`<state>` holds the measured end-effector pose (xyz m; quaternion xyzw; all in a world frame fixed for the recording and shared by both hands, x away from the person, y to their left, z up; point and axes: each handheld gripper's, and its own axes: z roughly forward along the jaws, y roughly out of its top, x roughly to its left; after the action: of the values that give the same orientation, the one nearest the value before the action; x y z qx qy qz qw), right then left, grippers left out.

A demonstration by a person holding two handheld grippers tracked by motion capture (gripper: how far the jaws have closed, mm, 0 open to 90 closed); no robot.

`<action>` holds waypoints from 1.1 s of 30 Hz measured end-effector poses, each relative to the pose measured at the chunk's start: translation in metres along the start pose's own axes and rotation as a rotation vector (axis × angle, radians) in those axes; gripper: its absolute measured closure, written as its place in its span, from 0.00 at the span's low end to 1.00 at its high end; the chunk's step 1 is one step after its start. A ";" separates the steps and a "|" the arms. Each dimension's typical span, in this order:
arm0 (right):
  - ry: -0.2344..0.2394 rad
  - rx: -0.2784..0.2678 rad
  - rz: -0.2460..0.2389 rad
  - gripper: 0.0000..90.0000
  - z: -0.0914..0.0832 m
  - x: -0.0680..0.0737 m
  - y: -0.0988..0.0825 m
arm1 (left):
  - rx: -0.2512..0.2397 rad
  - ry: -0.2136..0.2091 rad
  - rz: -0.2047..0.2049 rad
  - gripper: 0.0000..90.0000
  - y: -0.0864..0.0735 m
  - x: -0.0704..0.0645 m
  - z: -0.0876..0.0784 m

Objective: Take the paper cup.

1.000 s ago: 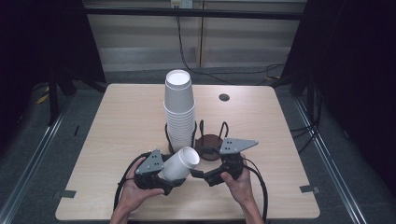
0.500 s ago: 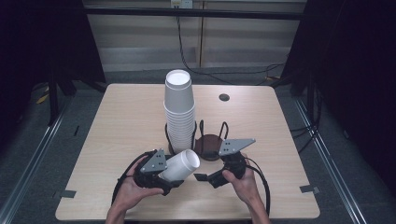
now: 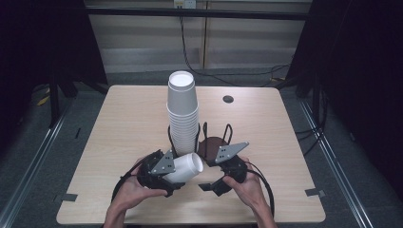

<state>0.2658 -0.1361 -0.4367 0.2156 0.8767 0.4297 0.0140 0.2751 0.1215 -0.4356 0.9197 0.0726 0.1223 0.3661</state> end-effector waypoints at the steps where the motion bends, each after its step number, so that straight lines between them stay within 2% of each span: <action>1: 0.000 0.000 0.000 0.16 0.000 0.000 0.000 | 0.000 0.000 0.000 0.18 0.000 0.000 0.000; 3: 0.017 0.030 -0.006 0.15 0.000 -0.004 0.003 | 0.018 -0.013 0.012 0.18 0.003 0.001 0.000; 6: 0.017 0.066 -0.019 0.15 0.001 -0.005 0.008 | 0.042 -0.013 0.018 0.18 0.003 0.002 -0.001; 8: 0.012 0.076 -0.028 0.15 0.001 -0.005 0.010 | 0.055 -0.017 0.021 0.18 0.004 0.001 -0.001; 16: 0.045 0.132 -0.053 0.17 0.006 -0.003 0.018 | 0.119 -0.030 0.040 0.18 0.004 0.002 0.002; 20: 0.052 0.177 -0.060 0.21 0.010 -0.003 0.021 | 0.115 -0.050 0.063 0.18 0.006 -0.001 0.002; 22: 0.053 0.191 -0.064 0.20 0.011 -0.003 0.022 | 0.142 -0.056 0.078 0.18 0.006 -0.001 0.005; 24: 0.053 0.194 -0.062 0.19 0.011 -0.004 0.023 | 0.162 -0.051 0.076 0.18 0.005 -0.003 0.009; 25: 0.052 0.196 -0.062 0.19 0.011 -0.005 0.023 | 0.178 -0.048 0.092 0.18 0.006 -0.002 0.010; 27: 0.056 0.205 -0.067 0.17 0.011 -0.006 0.023 | 0.171 -0.058 0.090 0.18 0.007 -0.004 0.012; 28: 0.053 0.219 -0.064 0.16 0.012 -0.006 0.024 | 0.180 -0.058 0.106 0.18 0.009 -0.004 0.012; 33: 0.069 0.252 -0.070 0.16 0.014 -0.007 0.027 | 0.194 -0.059 0.124 0.18 0.015 -0.008 0.014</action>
<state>0.2853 -0.1138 -0.4258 0.1700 0.9306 0.3228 -0.0285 0.2720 0.1000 -0.4363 0.9566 0.0165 0.1100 0.2692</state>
